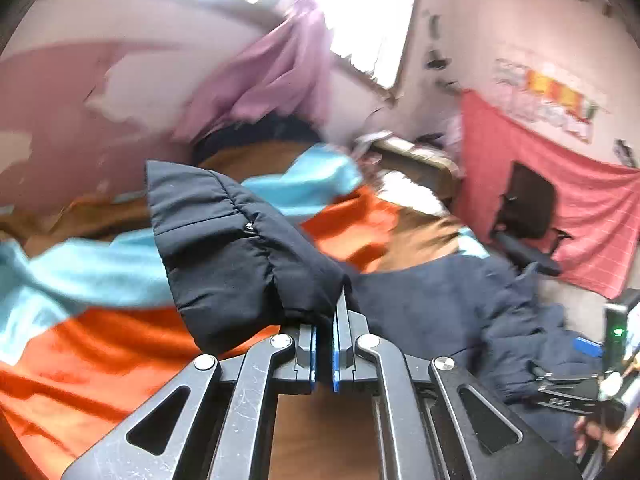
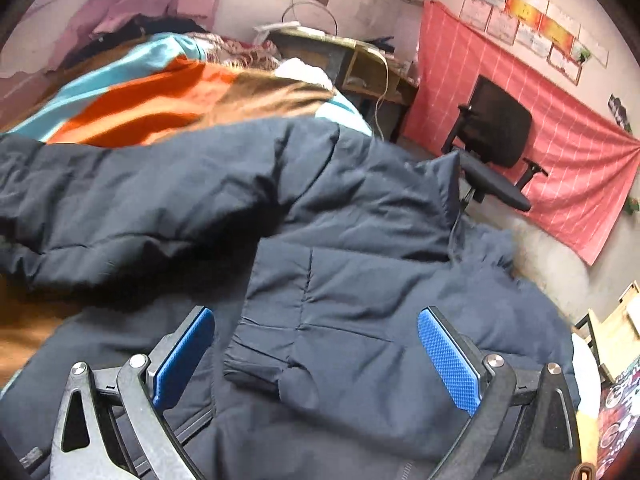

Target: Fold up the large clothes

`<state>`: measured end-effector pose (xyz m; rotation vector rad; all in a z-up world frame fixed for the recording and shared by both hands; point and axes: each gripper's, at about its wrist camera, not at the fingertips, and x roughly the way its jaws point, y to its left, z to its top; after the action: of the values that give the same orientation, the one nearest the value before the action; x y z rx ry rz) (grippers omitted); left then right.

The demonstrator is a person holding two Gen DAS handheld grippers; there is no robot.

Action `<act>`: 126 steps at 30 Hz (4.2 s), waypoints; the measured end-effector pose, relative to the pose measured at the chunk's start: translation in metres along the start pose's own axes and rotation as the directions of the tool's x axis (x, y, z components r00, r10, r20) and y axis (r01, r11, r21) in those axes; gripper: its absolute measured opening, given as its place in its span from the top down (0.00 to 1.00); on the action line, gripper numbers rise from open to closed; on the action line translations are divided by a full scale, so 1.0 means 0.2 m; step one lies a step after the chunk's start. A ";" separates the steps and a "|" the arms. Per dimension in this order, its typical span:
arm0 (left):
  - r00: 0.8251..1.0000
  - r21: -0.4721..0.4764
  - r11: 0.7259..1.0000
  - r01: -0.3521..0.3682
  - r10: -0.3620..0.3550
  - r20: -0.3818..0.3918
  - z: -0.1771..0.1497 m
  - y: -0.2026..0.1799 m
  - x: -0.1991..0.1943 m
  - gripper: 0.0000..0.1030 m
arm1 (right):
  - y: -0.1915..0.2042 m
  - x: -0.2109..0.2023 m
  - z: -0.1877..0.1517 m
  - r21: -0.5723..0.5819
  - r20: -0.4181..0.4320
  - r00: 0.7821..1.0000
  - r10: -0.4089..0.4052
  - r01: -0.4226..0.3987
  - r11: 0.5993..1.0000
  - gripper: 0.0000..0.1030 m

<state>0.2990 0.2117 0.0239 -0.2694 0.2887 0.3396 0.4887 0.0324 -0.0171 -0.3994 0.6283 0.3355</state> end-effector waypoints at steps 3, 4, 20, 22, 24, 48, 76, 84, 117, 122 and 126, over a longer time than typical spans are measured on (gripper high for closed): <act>0.996 0.044 0.996 0.076 -0.078 0.042 0.04 -0.15 -0.03 0.97 | -0.02 -0.09 0.03 -0.007 0.041 0.999 -0.012 0.012 1.000 0.00; 0.993 0.059 0.993 0.099 -0.102 0.054 0.05 -0.20 -0.06 0.97 | -0.03 -0.12 0.03 -0.007 0.057 0.998 -0.021 0.021 1.000 0.00; 0.907 0.172 0.898 0.405 -0.419 0.051 0.06 -0.93 -0.13 0.97 | -0.57 -0.40 -0.11 0.073 0.148 0.972 -0.185 0.176 0.982 0.00; 0.893 0.223 0.875 0.430 -0.449 0.038 0.03 -1.05 -0.15 0.97 | -0.66 -0.42 -0.15 0.101 0.140 0.969 -0.205 0.192 0.976 0.00; 0.878 0.262 0.849 0.459 -0.479 0.014 -0.02 -1.16 -0.16 0.97 | -0.76 -0.44 -0.19 0.129 0.133 0.965 -0.226 0.209 0.969 0.00; 0.676 0.377 0.588 0.716 -0.450 -0.584 -0.66 -1.90 0.16 0.97 | -1.65 -0.55 -0.80 0.705 0.321 0.910 0.262 -0.415 0.575 0.00; 0.787 0.320 0.775 0.544 -0.341 -0.514 -0.42 -1.31 0.30 0.44 | -1.57 -0.57 -0.61 0.722 0.098 0.987 0.129 -0.160 0.673 0.95; 0.788 0.279 0.815 0.508 -0.308 -0.533 -0.37 -1.26 0.49 0.44 | -1.56 -0.39 -0.59 0.674 -0.036 0.999 0.026 0.005 0.739 0.93; 0.784 0.368 0.750 0.549 -0.310 -0.538 -0.58 -1.41 0.69 0.33 | -1.19 0.02 -0.73 0.397 -0.164 0.986 0.007 0.060 0.916 0.61; 0.753 0.269 0.787 0.555 -0.338 -0.565 -0.44 -1.29 0.61 0.32 | -1.19 -0.09 -0.72 0.416 -0.136 0.990 -0.028 0.083 0.906 0.60; 0.709 0.199 0.798 0.569 -0.353 -0.611 -0.36 -1.20 0.54 0.26 | -1.18 -0.28 -0.69 0.434 -0.092 0.995 -0.032 0.068 0.898 0.32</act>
<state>0.4669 0.0033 -0.0281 -0.0427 0.8310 -0.3297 0.4758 -0.2464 -0.0241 0.0046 0.7513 0.1203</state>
